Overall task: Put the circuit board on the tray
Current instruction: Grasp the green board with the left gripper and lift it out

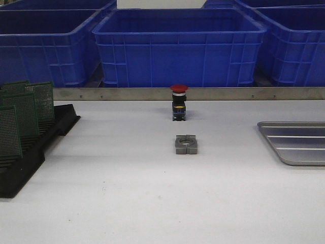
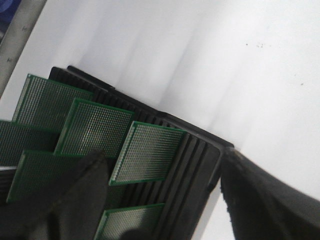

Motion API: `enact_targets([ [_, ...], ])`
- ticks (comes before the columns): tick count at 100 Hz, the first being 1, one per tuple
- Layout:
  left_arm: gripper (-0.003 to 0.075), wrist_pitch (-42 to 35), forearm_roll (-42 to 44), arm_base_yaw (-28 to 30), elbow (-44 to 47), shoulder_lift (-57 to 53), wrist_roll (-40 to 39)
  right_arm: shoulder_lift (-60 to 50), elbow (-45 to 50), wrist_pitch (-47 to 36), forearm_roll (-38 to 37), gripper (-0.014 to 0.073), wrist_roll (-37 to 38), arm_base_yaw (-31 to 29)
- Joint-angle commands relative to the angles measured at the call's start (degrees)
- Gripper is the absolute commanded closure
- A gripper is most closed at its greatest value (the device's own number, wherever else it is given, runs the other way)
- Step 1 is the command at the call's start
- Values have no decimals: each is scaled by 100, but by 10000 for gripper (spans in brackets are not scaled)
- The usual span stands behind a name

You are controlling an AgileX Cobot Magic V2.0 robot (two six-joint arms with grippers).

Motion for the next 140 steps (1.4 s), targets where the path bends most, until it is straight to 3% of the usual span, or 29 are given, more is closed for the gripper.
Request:
enact_targets([
  [1, 262, -123, -153, -27, -444, 324, 453, -125, -75, -437, -53, 706, 2, 3],
  [27, 262, 595, 716, -27, -1364, 1714, 453, -125, -75, -437, -53, 706, 2, 3],
  [62, 269, 977, 724, -27, -2139, 2820, 494, -125, -75, -437, -53, 706, 2, 3],
  [69, 315, 1056, 724, -27, -2154, 2875, 494, -125, -75, -437, -53, 706, 2, 3],
  [82, 502, 1064, 747, -27, -2154, 2888, 494, -125, -75, -437, -53, 706, 2, 3],
  [98, 657, 1193, 786, -27, -2161, 2888, 494, -125, -75, -437, -53, 706, 2, 3],
  [118, 740, 1424, 857, -27, -2363, 2888, 494, -125, -75, -437, -53, 706, 2, 3],
  [140, 740, 2450, 762, -27, -3175, 2888, 494, -125, -75, -437, -53, 706, 2, 3],
])
